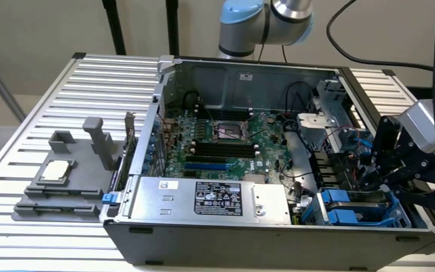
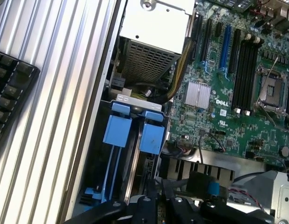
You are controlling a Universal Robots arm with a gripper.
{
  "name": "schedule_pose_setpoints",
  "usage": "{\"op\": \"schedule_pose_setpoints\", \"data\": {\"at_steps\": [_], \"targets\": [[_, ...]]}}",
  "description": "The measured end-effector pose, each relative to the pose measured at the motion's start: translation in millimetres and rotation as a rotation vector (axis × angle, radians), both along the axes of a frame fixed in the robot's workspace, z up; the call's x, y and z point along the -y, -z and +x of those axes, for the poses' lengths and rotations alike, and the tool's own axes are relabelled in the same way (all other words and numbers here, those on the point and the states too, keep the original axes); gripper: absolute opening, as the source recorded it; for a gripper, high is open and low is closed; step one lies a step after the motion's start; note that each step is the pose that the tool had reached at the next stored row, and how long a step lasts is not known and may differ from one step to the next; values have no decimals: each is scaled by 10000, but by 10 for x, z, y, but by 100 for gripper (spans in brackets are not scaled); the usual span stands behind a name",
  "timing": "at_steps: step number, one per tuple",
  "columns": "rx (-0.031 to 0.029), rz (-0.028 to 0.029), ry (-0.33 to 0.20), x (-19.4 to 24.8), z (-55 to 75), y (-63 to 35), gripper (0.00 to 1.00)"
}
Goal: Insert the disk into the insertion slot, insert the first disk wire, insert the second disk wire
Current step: 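Insert the first disk wire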
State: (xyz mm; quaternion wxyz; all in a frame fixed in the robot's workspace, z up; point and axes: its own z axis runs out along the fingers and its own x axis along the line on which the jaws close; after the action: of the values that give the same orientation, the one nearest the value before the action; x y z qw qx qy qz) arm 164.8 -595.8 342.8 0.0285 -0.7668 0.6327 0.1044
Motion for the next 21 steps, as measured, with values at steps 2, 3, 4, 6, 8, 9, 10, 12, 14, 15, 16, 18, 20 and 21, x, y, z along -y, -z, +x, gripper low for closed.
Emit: {"op": "schedule_pose_setpoints", "data": {"at_steps": [2, 3, 4, 6, 8, 9, 10, 12, 14, 15, 16, 18, 20, 21], "targets": [[-29, -1, 123, -1, -1, -1, 16], [-42, -1, 197, -1, -2, -1, 16], [-55, -1, 270, 0, -2, -1, 16], [-76, -8, 411, 0, -2, 0, 16], [-90, -50, 539, 0, -2, 1, 16], [-94, -95, 603, 0, -2, -1, 16], [-97, -147, 660, 0, -2, 0, 16], [-99, -270, 770, 0, -2, 0, 16], [-101, -401, 882, 0, -2, 0, 16], [-102, -473, 934, 0, -2, 0, 16], [-103, -550, 988, 0, -2, 0, 16], [-107, -695, 1092, 0, -2, 0, 16], [-122, -799, 1192, 0, -3, 2, 16], [-137, -820, 1236, 0, -5, 6, 16]]}}
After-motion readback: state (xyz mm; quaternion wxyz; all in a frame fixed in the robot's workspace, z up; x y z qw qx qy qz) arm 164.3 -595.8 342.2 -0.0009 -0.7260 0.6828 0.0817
